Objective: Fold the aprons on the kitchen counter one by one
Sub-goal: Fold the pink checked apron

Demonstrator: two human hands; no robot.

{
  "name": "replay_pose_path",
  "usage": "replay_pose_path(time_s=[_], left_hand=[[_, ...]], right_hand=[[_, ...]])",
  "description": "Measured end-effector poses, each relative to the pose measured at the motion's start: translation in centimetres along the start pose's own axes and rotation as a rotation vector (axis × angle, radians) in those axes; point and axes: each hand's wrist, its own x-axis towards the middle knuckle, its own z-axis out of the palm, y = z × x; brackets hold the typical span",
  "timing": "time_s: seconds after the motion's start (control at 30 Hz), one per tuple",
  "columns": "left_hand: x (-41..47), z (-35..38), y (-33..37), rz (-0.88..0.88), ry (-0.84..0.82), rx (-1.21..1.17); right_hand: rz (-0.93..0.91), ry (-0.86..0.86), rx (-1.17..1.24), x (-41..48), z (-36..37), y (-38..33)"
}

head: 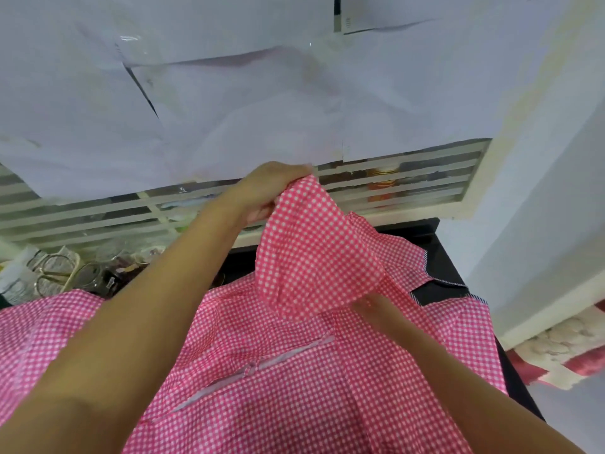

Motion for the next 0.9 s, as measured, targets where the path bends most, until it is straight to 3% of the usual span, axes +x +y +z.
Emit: replay_pose_path(time_s=[0.07,0.13,0.23,0.33,0.43,0.63,0.73,0.8,0.9], left_hand=[[-0.2,2.5,-0.3,-0.064,-0.151,-0.318],[-0.1,5.1,-2.0,-0.210,-0.282,-0.597],[0.0,8.9,-5.6,-0.415,-0.405,-0.911],[0.4,11.7,-9.3,-0.480,-0.327,-0.959],[-0.1,13.8,-12.1,-0.513,-0.380,-1.000],[-0.2,15.9,-12.9,-0.464,-0.465,-0.875],[-0.4,15.6,-13.1,-0.491,-0.550,-0.776],[-0.4,15.1,-13.6,-0.492,-0.547,-0.595],[0.6,13.4,-15.2,-0.432,-0.189,-0.447]], right_hand=[[0.161,-0.040,0.421,-0.7,-1.5,-0.2],[0.204,-0.197,0.893,-2.1,-3.1,0.1],[0.184,-0.312,1.168,-5.2,-4.9,0.1],[0.151,-0.242,1.080,-8.0,-5.5,-0.5],[0.101,-0.023,0.624,-9.1,-5.2,-1.2],[0.196,0.363,0.545,-9.7,-3.8,-1.5],[0.259,0.246,0.751,-9.9,-3.5,-1.6],[0.263,0.199,0.739,-10.3,-3.6,-2.0],[0.290,0.190,0.610,-9.9,-4.2,-2.5]])
